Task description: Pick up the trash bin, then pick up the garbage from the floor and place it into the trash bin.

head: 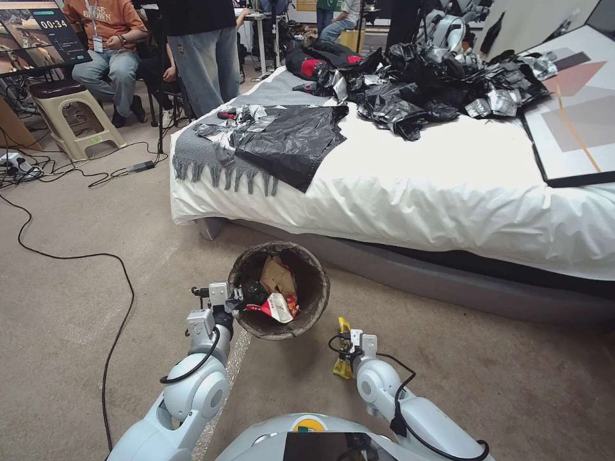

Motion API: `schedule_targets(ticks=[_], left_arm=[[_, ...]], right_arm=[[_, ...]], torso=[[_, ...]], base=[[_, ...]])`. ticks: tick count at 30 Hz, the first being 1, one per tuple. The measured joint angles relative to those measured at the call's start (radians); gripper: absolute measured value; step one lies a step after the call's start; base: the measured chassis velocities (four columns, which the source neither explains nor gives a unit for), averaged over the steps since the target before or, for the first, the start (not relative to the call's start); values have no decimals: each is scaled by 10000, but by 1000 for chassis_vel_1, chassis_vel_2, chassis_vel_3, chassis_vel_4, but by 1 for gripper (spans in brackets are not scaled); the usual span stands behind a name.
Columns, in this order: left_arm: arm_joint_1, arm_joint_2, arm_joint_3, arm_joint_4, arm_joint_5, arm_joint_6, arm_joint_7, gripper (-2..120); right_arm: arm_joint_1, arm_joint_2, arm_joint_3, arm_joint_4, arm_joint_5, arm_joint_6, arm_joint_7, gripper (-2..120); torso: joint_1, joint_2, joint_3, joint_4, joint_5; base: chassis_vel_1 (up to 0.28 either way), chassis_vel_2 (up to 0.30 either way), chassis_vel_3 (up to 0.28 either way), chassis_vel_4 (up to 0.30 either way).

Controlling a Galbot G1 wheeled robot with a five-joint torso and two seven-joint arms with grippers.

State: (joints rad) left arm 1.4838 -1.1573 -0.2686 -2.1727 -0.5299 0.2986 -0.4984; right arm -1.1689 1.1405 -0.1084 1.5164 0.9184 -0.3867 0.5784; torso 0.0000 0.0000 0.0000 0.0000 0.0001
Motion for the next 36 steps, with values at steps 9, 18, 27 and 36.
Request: schedule_targets(ticks=[9, 18, 27, 36], left_arm=[[-13, -1, 115, 24, -3, 5, -5, 3], [9, 56, 170, 48, -48, 71, -11, 3], [-57, 212, 204, 159, -259, 310, -36, 3], [-146, 242, 269, 215, -367, 442, -68, 3]], right_arm=[[-261, -386, 367, 1200, -86, 228, 418, 0], [-237, -834, 1422, 3507, -1454, 1272, 941, 0], [-68, -1428, 2447, 6095, -3386, 2931, -739, 0], [259, -1833, 2193, 6886, -3611, 3978, -2693, 0]], torso=[[0, 0, 0, -1, 1], [0, 0, 0, 0, 1], [0, 0, 0, -2, -1], [0, 0, 0, 0, 0]], base=[[0, 0, 0, 0], [0, 0, 0, 0], [0, 0, 0, 0], [0, 0, 0, 0]])
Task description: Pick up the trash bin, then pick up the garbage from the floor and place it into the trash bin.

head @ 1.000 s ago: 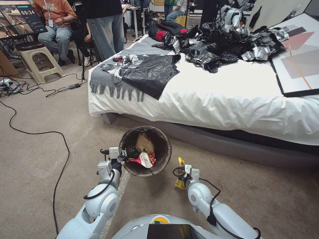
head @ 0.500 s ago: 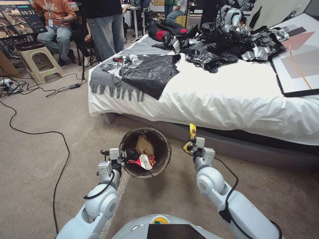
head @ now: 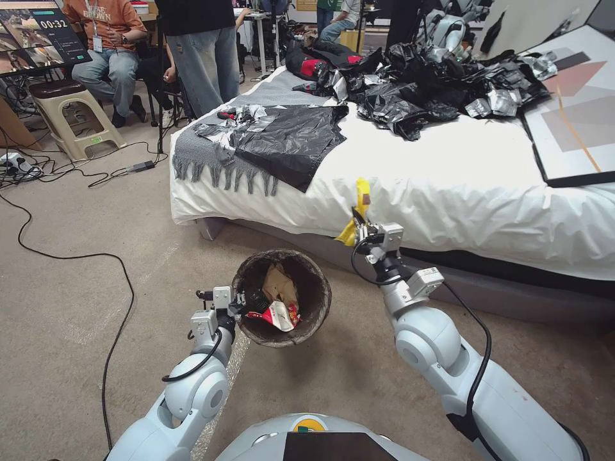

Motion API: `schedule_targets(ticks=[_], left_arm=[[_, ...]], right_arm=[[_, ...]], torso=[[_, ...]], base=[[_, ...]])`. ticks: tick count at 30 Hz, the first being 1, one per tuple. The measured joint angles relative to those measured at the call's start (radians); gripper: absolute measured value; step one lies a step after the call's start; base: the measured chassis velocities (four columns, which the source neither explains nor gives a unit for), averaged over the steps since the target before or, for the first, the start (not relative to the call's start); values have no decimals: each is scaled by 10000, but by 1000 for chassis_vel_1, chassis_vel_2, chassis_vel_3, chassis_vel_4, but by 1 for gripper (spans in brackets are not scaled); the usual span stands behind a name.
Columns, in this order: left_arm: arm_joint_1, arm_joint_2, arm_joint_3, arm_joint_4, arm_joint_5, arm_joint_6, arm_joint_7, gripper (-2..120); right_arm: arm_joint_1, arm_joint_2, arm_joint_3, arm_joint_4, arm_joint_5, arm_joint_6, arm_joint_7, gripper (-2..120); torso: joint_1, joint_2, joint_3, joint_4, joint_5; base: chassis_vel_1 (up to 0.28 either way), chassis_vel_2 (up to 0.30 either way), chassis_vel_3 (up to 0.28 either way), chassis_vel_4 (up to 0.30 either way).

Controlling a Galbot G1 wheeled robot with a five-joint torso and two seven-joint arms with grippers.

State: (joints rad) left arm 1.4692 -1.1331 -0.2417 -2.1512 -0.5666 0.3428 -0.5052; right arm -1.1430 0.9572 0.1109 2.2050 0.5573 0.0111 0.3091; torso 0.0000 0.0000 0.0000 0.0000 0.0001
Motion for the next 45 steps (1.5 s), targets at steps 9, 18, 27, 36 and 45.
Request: schedule_targets(ticks=[9, 18, 27, 36, 45], left_arm=[[-68, -6, 77, 84, -20, 49, 0, 3], [-176, -58, 216, 182, -12, 63, 0, 3], [-209, -67, 182, 208, -11, 63, 0, 3], [-229, -85, 134, 214, -38, 52, 0, 3], [-275, -71, 116, 193, -92, 38, 1, 3]], right_arm=[[479, -704, -718, 372, 510, 769, -1875, 0], [997, -986, -1824, 180, 926, 1151, -2793, 0], [1079, -1078, -3070, -331, 514, 1210, -2845, 0], [1121, -960, -4048, -1377, -64, 1360, -2807, 0], [1301, -834, -4344, -2270, -312, 1299, -2557, 0]], torso=[[0, 0, 0, 0, 0], [0, 0, 0, 0, -1], [0, 0, 0, 0, -1], [0, 0, 0, 0, -2], [0, 0, 0, 0, 0]], base=[[0, 0, 0, 0], [0, 0, 0, 0], [0, 0, 0, 0], [0, 0, 0, 0], [0, 0, 0, 0]])
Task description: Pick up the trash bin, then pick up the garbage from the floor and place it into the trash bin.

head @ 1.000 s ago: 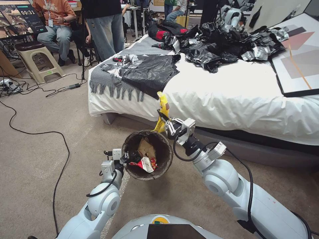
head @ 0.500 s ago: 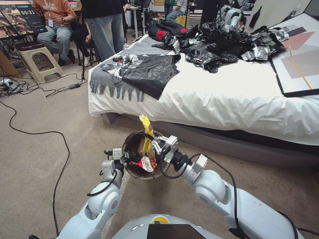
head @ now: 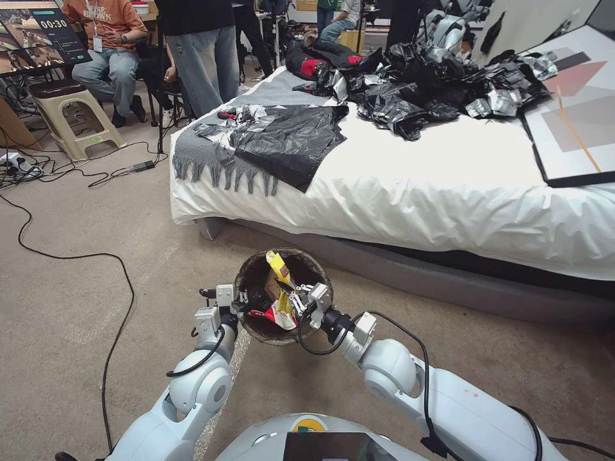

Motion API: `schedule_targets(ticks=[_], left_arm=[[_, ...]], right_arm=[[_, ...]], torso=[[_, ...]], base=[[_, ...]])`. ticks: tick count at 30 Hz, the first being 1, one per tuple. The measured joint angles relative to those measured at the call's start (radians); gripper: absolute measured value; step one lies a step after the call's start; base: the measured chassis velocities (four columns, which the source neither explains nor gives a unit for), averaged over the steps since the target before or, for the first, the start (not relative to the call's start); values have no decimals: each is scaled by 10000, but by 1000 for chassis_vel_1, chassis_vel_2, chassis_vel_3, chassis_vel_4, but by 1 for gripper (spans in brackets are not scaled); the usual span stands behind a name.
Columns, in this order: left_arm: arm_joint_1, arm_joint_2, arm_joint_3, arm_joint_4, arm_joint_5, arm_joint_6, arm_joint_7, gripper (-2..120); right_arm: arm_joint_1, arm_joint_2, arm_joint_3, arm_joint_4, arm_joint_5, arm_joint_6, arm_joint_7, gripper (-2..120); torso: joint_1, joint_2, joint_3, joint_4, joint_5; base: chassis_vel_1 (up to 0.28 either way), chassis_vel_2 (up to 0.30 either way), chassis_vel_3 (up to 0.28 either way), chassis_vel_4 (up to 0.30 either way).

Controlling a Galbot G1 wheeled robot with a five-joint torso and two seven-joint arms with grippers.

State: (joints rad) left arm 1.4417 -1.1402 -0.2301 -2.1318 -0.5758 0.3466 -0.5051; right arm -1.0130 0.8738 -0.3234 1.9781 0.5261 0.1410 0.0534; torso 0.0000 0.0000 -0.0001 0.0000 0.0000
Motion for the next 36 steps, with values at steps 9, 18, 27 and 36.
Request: schedule_targets(ticks=[9, 18, 27, 36], left_arm=[[-9, -22, 21, 0, -9, -23, -10, 3], [47, -43, 22, -23, 17, -40, -24, 3], [60, -53, 35, -30, 46, -42, -38, 3], [89, -49, 42, -44, 58, -42, -44, 3]], right_arm=[[24, 49, -72, -456, -403, -527, 654, 8], [20, 152, -60, -362, -466, -797, 1030, 44], [-40, 159, 89, -162, -450, -796, 1133, 76], [68, 250, 323, -58, -381, -797, 1294, 100]], torso=[[0, 0, 0, 0, 0], [0, 0, 0, 0, 0], [0, 0, 0, 0, 0], [0, 0, 1, 0, 0]], base=[[0, 0, 0, 0], [0, 0, 0, 0], [0, 0, 0, 0], [0, 0, 0, 0]])
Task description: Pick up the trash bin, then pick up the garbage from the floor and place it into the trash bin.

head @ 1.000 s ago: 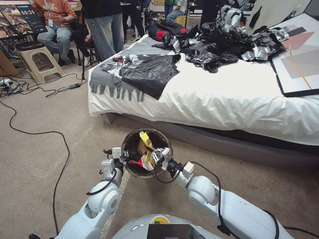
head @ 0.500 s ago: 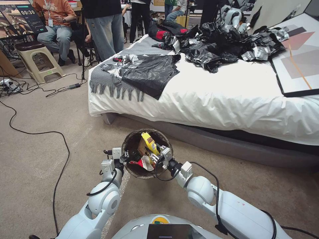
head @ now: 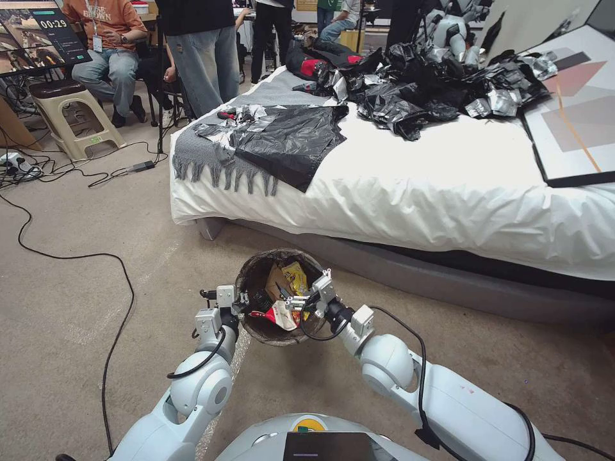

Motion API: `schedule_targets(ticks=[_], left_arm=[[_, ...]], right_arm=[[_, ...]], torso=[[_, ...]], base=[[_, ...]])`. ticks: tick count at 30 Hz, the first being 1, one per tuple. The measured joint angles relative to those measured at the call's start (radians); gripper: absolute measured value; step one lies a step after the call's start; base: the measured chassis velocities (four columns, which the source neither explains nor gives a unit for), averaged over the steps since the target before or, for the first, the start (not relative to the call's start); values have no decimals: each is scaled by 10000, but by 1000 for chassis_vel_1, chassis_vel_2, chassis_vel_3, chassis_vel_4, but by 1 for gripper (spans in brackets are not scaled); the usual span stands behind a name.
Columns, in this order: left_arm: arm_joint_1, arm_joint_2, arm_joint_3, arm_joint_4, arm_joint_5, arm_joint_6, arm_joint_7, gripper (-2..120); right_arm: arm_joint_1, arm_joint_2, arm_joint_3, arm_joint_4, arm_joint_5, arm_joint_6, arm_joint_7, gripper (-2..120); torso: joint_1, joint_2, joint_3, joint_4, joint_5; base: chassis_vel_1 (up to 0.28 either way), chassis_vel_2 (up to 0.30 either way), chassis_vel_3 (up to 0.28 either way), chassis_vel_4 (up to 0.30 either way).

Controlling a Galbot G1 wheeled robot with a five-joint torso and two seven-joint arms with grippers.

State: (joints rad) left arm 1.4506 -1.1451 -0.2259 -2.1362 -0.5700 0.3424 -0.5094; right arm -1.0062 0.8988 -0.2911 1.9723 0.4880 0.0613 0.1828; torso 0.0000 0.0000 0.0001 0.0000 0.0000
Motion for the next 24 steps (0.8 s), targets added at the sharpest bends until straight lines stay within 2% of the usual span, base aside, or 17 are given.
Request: schedule_targets(ticks=[8, 12, 15, 16, 20, 24], left_arm=[[-11, -4, 5, -3, 3, 0, -1, 3], [-30, -15, 29, 25, 6, 0, 0, 3], [-30, -14, 19, 48, 14, -26, 9, 3], [-30, -14, 19, 48, 14, -26, 9, 3], [-20, -13, -32, 66, 51, -117, 19, 3], [41, -47, -134, 66, 150, -159, 36, 3]], right_arm=[[98, 5, 334, 430, 162, 0, 52, 100], [8, 13, 1145, 1244, 442, 98, 198, 100], [-318, 21, 2352, 1915, 647, -34, 651, 100], [-318, 21, 2352, 1915, 647, -34, 651, 100], [-1356, 28, 4447, 2193, 75, -368, 1153, 100], [-1826, 142, 5223, 2211, -132, -762, 1586, 100]], torso=[[0, 0, 0, 1, 0], [0, 0, 0, 1, -1], [0, 0, -1, 3, -3], [0, 0, -1, 3, -3], [0, 0, -1, -4, 1], [0, 0, -1, -1, 2]], base=[[0, 0, 0, 0], [0, 0, 0, 0], [0, 0, 0, 0], [0, 0, 0, 0], [0, 0, 0, 0], [0, 0, 0, 0]])
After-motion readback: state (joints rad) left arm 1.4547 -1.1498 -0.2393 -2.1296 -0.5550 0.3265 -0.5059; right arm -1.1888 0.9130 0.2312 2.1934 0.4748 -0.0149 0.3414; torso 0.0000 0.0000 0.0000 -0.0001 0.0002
